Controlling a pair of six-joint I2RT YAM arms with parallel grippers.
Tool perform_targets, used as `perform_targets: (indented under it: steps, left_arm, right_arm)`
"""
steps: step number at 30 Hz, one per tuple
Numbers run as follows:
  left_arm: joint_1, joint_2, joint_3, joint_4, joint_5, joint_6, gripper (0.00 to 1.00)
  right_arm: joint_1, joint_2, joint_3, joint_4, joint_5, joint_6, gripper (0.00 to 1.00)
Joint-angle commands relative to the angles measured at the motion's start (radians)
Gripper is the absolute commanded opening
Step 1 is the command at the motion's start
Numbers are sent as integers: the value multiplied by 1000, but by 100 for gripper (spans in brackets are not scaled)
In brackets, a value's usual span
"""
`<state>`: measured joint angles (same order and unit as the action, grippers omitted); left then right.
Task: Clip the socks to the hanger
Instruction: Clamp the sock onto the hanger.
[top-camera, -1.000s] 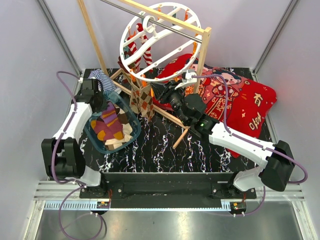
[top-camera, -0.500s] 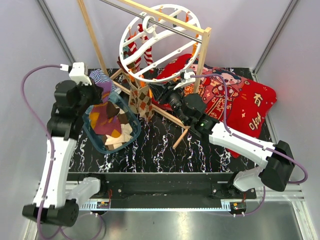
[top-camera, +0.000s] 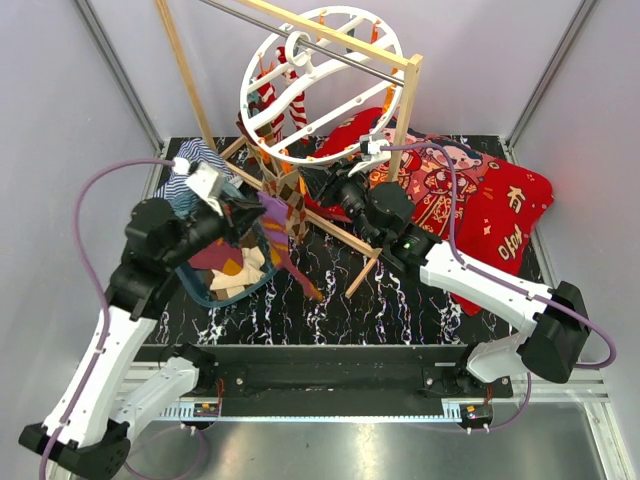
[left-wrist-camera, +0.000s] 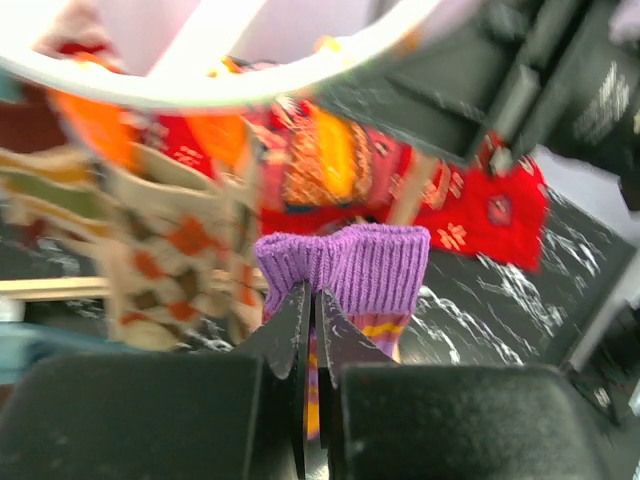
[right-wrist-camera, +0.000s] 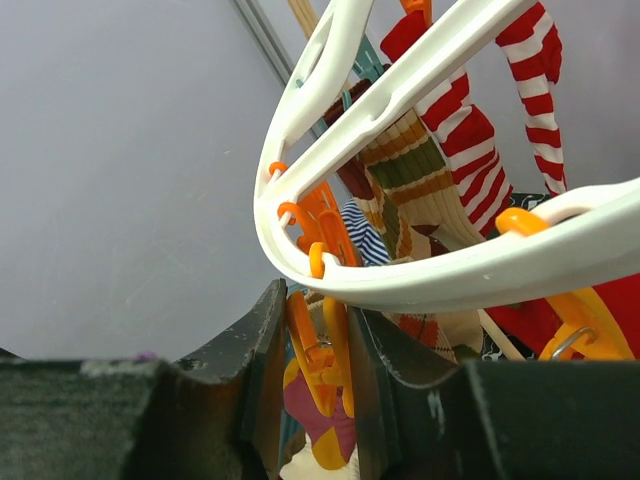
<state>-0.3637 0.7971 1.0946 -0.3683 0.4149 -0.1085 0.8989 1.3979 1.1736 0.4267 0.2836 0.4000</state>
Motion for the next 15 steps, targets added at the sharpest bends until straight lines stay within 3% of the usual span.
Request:
perform_targets:
  steps: [1, 9, 15]
  left_arm:
    - [-53, 1, -91, 190, 62, 10, 0]
    - [-126, 57, -286, 605, -17, -175, 0]
    - [-129, 142, -358, 804, -60, -264, 0]
  right_arm:
    - [-12, -33, 41, -11, -38, -10, 0]
    - [-23, -45, 40, -16, -89, -26, 0]
    - [-29, -60, 32, -23, -113, -41, 0]
